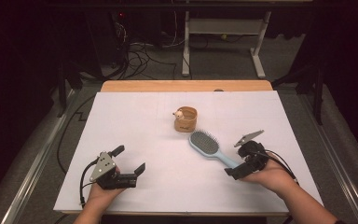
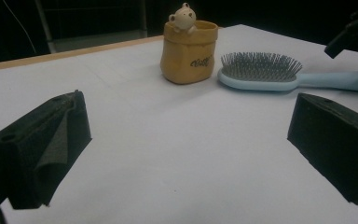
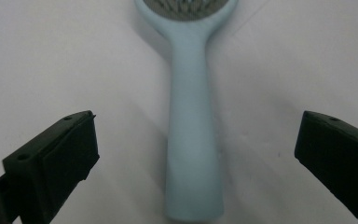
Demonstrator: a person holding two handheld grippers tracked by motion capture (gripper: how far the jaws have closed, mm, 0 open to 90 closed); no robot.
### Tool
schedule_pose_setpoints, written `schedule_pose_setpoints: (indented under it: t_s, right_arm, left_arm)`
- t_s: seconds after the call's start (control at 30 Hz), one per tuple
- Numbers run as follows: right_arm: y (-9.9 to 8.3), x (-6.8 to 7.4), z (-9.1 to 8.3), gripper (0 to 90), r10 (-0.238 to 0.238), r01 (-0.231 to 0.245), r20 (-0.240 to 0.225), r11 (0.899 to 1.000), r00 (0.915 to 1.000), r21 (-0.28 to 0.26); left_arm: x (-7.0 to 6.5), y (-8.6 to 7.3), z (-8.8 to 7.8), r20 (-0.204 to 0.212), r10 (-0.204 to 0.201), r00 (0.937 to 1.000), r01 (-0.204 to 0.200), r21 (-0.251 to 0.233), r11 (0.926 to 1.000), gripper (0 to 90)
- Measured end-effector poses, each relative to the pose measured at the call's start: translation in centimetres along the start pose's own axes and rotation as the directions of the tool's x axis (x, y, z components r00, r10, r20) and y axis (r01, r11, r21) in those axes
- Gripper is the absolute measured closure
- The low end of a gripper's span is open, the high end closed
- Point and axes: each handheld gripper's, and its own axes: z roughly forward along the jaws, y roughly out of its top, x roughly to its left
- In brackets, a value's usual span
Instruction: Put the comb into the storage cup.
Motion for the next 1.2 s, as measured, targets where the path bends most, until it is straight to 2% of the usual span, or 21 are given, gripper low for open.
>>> schedule_pose_setpoints:
  t_s: [0.2, 0.3, 0.87, 1.2]
  right_arm:
    - [2.1, -0.3, 1.2, 0.2, -0.004, 0.004, -0.009, 1.000, 0.9999, 0.001]
    - [2.9, -0.3, 1.8, 0.2, -0.021, 0.021, -0.010, 1.000, 0.9997, 0.007]
    - [7.3, -0.2, 5.2, 0.2, -0.055, 0.055, -0.007, 0.998, 0.9985, 0.012]
    - [9.4, 0.2, 6.9, 0.2, -0.071, 0.071, -0.002, 0.996, 0.9974, 0.045]
  left_arm:
    - [0.0, 0.0, 0.0, 0.000, -0.008, 1.0000, 0.008, -0.007, 0.9999, 0.4]
    - [0.1, 0.0, 0.0, 0.001, -0.006, 1.0000, 0.006, -0.006, 1.0000, 0.4]
    - [0.1, 0.0, 0.0, 0.005, -0.008, 1.0000, 0.008, -0.006, 0.9999, 0.4]
    - [0.1, 0.0, 0.0, 0.007, -0.006, 1.0000, 0.006, -0.005, 1.0000, 0.4]
